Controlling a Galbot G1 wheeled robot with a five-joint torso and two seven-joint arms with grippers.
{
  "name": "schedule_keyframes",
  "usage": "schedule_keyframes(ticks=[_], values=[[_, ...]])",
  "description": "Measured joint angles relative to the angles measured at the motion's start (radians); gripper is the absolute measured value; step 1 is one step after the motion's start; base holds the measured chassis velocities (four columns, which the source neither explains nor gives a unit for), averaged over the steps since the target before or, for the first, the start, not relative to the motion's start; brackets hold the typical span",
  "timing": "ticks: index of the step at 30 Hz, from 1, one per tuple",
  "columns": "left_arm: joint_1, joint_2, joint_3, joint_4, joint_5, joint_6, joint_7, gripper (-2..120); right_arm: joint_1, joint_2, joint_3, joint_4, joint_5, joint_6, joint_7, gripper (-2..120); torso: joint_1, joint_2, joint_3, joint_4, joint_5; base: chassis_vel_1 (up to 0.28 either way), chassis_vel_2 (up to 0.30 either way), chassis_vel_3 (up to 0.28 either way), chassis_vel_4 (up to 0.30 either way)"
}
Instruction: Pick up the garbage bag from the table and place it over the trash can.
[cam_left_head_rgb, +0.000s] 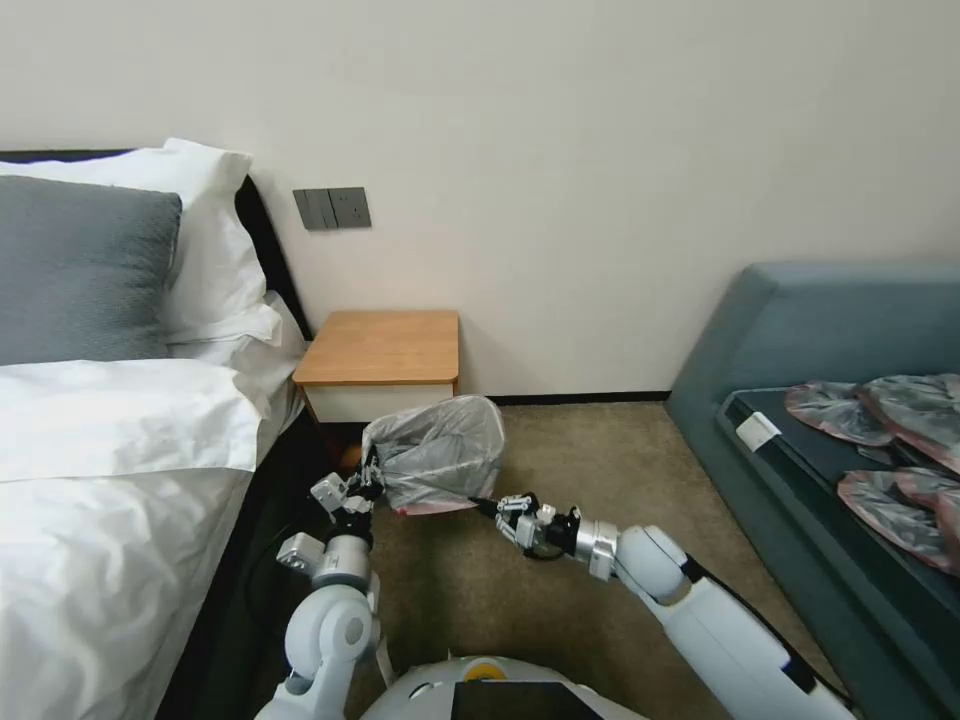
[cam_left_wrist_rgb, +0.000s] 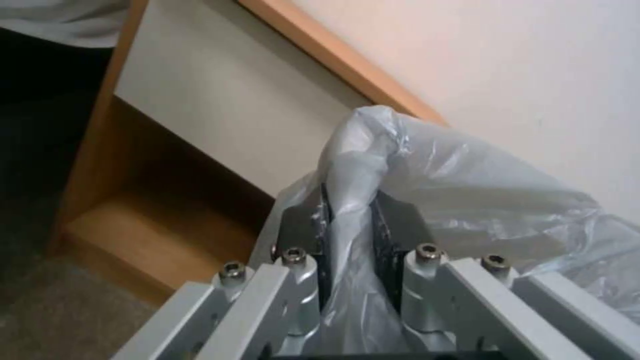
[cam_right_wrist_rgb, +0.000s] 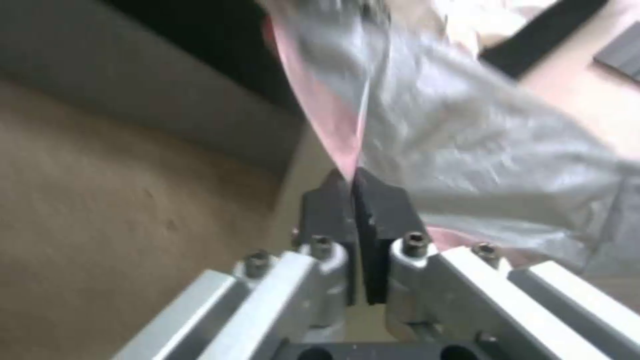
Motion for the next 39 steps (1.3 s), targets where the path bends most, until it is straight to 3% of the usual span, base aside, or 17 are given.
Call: schedule_keyframes(ticks=[3,8,11,12,14,15,17,18,21,23,26,27,30,36,39], values=[[-0.008,0.012,-0.015,0.019,-0.014,-0.005,0.009,11,-0.064,-0.046,0.012,0.056,0.166,-0.001,-0.040,22,0.000,0.000,0.000,-0.0006,-0.0002,0.000,0.000,0.000,0.000],[-0.010,0.017,-0.020,0.030,-0.091,-0.020,0.046,11,-0.103,-0.054,0.034,0.108,0.330,-0.029,-0.057,37,0.000,0.000,0.000,0.0002,-0.0001,0.000,0.000,0.000,0.000],[-0.012,0.032,-0.027,0.047,-0.241,-0.040,0.141,11,-0.121,-0.026,0.048,0.151,0.512,-0.106,-0.009,52,0.000,0.000,0.000,-0.0001,0.0001,0.000,0.000,0.000,0.000],[-0.012,0.032,-0.027,0.047,-0.241,-0.040,0.141,11,-0.121,-0.026,0.048,0.151,0.512,-0.106,-0.009,52,0.000,0.000,0.000,-0.0001,0.0001,0.000,0.000,0.000,0.000],[-0.013,0.035,-0.034,0.058,-0.359,-0.048,0.196,11,-0.130,0.010,0.040,0.189,0.651,-0.164,0.114,62,0.000,0.000,0.000,-0.0002,0.0000,0.000,0.000,0.000,0.000],[-0.013,0.035,-0.034,0.058,-0.359,-0.048,0.196,11,-0.130,0.010,0.040,0.189,0.651,-0.164,0.114,62,0.000,0.000,0.000,-0.0002,0.0000,0.000,0.000,0.000,0.000],[-0.002,0.041,-0.038,0.068,-0.441,-0.062,0.257,11,-0.135,0.054,0.031,0.233,0.751,-0.205,0.248,72,0.000,0.000,0.000,0.0000,0.0001,0.000,0.000,0.000,0.000],[-0.002,0.041,-0.038,0.068,-0.441,-0.062,0.257,11,-0.135,0.054,0.031,0.233,0.751,-0.205,0.248,72,0.000,0.000,0.000,0.0000,0.0001,0.000,0.000,0.000,0.000],[0.017,0.069,-0.046,0.106,-0.531,-0.081,0.364,11,-0.136,0.111,0.027,0.333,0.866,-0.259,0.434,87,0.000,0.000,0.000,-0.0001,-0.0001,0.000,0.000,0.000,0.000],[0.020,0.075,-0.049,0.118,-0.548,-0.083,0.392,11,-0.133,0.122,0.026,0.356,0.893,-0.267,0.478,90,0.000,0.000,0.000,-0.0001,-0.0002,0.000,0.000,0.000,0.000],[0.032,0.095,-0.056,0.167,-0.626,-0.092,0.547,11,-0.114,0.171,0.028,0.405,1.024,-0.315,0.633,99,0.000,0.000,0.000,0.0001,-0.0002,0.000,0.000,0.000,0.000],[0.032,0.095,-0.056,0.167,-0.626,-0.092,0.547,11,-0.114,0.171,0.028,0.405,1.024,-0.315,0.633,99,0.000,0.000,0.000,0.0001,-0.0002,0.000,0.000,0.000,0.000],[0.034,0.094,-0.058,0.201,-0.676,-0.101,0.674,11,-0.113,0.210,0.029,0.375,1.106,-0.334,0.645,100,0.000,0.000,0.000,0.0000,0.0000,0.000,0.000,0.000,0.000],[0.016,0.082,-0.052,0.227,-0.703,-0.101,0.740,11,-0.117,0.264,0.025,0.356,1.160,-0.367,0.601,100,0.000,0.000,0.000,-0.0001,0.0000,0.000,0.000,0.000,0.000],[0.006,0.077,-0.045,0.238,-0.702,-0.098,0.745,11,-0.122,0.274,0.017,0.328,1.086,-0.370,0.527,100,0.000,0.000,0.000,0.0000,0.0001,0.000,0.000,0.000,0.000]])
